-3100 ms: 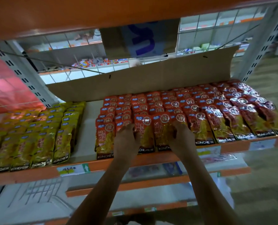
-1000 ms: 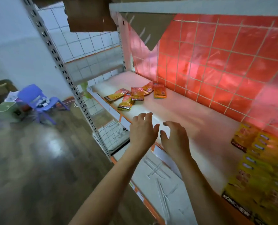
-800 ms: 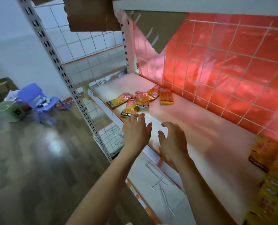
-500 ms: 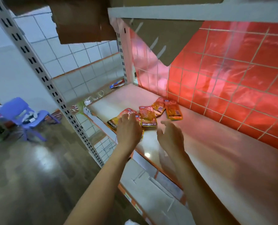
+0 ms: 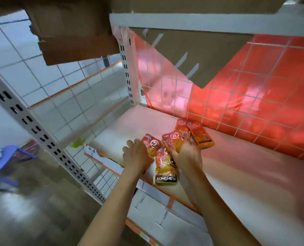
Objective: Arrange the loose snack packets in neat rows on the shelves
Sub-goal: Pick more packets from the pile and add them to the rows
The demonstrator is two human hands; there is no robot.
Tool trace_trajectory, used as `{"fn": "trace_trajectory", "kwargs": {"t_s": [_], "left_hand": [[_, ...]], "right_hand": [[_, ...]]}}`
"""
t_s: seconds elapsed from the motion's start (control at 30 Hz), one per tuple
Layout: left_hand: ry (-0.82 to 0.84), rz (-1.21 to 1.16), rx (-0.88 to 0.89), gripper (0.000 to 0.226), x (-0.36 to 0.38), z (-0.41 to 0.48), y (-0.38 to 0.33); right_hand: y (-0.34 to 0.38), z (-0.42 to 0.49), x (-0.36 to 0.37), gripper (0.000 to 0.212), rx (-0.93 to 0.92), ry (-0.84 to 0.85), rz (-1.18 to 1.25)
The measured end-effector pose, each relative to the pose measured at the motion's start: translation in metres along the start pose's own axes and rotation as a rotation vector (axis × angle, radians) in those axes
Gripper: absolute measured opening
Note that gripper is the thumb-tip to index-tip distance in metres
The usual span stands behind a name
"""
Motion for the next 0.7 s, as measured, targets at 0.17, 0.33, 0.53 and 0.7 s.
{"fn": "trace_trajectory", "kwargs": {"t_s": [0.17, 0.33, 0.53, 0.7], "left_hand": [[-0.128, -0.187, 0.136, 0.043, -0.005, -0.002, -0.015], [-0.214, -0.341, 0.382, 0.025, -0.01, -0.014, -0.061], [-0.116, -0.602, 0.613, 0.03, -0.001, -0.064, -0.142], [0.201, -0.754, 0.65, 0.023, 0.036, -0.125, -0.208]], "right_hand": [[-0.01, -0.009, -0.003, 0.051, 0.111, -0.048, 0.165], [-0.042, -0.031, -0.03, 0.034, 0.263, -0.201, 0.475], [-0.103, -0.066, -0.088, 0.026, 0.362, -0.373, 0.576], [-0.17, -0.109, -0.141, 0.009, 0.41, -0.542, 0.65]]}}
Point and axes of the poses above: each hand's wrist, its own z-axis towards the middle knuckle, its own x-axis out of the palm, y = z × x, the point moved 5 cm from there along z, towards the middle knuckle, and after that the axes turned 4 degrees about -y, right-handed, at the moved point
